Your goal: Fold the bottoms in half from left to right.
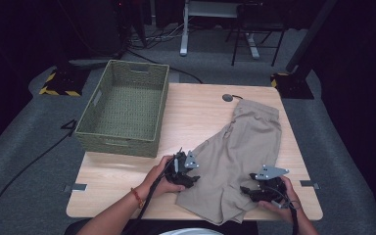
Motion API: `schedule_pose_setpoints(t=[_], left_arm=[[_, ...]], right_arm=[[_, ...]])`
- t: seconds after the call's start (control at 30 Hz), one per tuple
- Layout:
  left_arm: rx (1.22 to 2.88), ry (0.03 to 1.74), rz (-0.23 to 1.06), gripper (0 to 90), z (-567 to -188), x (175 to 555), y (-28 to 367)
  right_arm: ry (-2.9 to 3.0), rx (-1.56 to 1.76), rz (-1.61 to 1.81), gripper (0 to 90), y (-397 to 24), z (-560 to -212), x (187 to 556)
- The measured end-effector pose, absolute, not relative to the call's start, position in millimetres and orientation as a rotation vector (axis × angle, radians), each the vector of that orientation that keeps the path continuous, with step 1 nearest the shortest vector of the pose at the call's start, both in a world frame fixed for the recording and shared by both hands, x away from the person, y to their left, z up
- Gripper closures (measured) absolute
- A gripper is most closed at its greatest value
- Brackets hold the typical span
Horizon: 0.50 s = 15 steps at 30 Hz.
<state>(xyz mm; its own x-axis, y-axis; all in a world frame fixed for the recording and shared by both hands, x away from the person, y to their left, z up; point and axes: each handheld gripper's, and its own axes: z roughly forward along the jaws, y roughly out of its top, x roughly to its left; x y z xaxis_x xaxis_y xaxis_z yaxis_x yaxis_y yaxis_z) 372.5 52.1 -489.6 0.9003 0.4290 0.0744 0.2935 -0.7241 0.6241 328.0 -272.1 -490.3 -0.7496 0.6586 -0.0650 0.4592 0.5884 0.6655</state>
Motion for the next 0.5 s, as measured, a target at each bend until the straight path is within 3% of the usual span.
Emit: schedule_pose_setpoints(t=[0.23, 0.5], left_arm=[[2.389, 0.533, 0.254, 37.4, -493, 361, 62], [2.395, 0.554, 0.318, 37.4, -492, 344, 62]], right_arm=[[2.515, 0.948, 0.982, 34.1, -275, -494, 366], [2.477, 0.852, 0.946, 34.0, -256, -493, 415]])
